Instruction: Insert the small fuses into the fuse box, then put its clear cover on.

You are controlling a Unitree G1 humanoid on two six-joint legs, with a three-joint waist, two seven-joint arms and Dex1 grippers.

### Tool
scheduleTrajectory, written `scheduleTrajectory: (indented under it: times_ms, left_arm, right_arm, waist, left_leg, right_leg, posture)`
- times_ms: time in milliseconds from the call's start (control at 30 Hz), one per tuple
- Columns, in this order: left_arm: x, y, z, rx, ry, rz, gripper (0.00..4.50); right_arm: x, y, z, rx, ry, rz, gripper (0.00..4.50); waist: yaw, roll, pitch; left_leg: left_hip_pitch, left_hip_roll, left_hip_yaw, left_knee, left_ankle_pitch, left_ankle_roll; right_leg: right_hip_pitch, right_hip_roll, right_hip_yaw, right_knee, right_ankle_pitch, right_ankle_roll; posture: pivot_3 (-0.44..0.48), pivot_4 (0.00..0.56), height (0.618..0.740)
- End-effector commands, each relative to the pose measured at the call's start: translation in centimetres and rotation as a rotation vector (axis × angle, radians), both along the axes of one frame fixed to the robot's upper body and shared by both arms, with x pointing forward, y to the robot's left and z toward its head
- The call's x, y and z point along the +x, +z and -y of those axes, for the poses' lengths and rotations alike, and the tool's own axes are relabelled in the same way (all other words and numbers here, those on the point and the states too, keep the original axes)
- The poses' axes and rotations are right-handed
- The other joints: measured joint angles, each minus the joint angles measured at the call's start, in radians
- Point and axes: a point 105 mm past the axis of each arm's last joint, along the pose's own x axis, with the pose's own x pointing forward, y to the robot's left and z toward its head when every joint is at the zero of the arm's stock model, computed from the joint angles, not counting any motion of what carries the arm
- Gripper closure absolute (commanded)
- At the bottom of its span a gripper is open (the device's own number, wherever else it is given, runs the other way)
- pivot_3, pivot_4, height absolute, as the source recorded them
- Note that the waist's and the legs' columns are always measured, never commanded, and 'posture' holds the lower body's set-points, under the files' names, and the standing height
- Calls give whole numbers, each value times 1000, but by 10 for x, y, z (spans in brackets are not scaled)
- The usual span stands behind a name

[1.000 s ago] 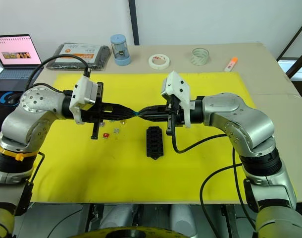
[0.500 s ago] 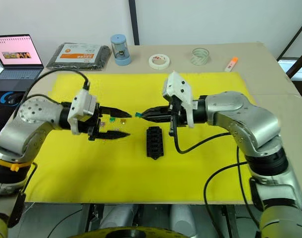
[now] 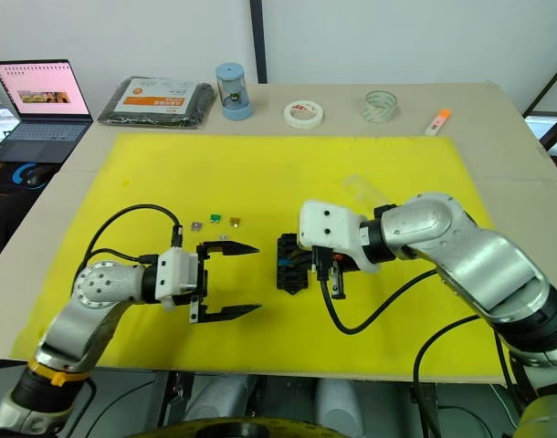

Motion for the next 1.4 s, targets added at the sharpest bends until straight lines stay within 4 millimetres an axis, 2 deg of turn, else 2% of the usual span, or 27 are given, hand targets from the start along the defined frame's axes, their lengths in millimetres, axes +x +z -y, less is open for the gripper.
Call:
scheduleTrajectory:
  times_ms: [33, 567, 1400]
  left_arm:
    - [1, -3, 7, -15, -6, 6, 15]
    - [6, -2, 18, -33, -31, 15, 15]
    - [7, -4, 20, -23, -50, 4, 15]
  right_arm:
    - [2, 2, -4, -4, 4, 50, 4500]
    - [-2, -7, -1, -61, -3, 58, 4500]
    - [-1, -16, 6, -93, -14, 57, 4500]
  waist:
    - [2, 0, 0]
    - [11, 0, 0]
    - [10, 0, 0]
  left_leg:
    - [0, 0, 1, 0, 0, 0]
    - [0, 1, 1, 0, 0, 0]
    - [0, 1, 1, 0, 0, 0]
  right_leg:
    - [0, 0, 1, 0, 0, 0]
    - [-1, 1, 1, 0, 0, 0]
    - [-1, 1, 1, 0, 0, 1]
  posture:
    - [0, 150, 740]
    - [0, 150, 740]
    - [0, 150, 740]
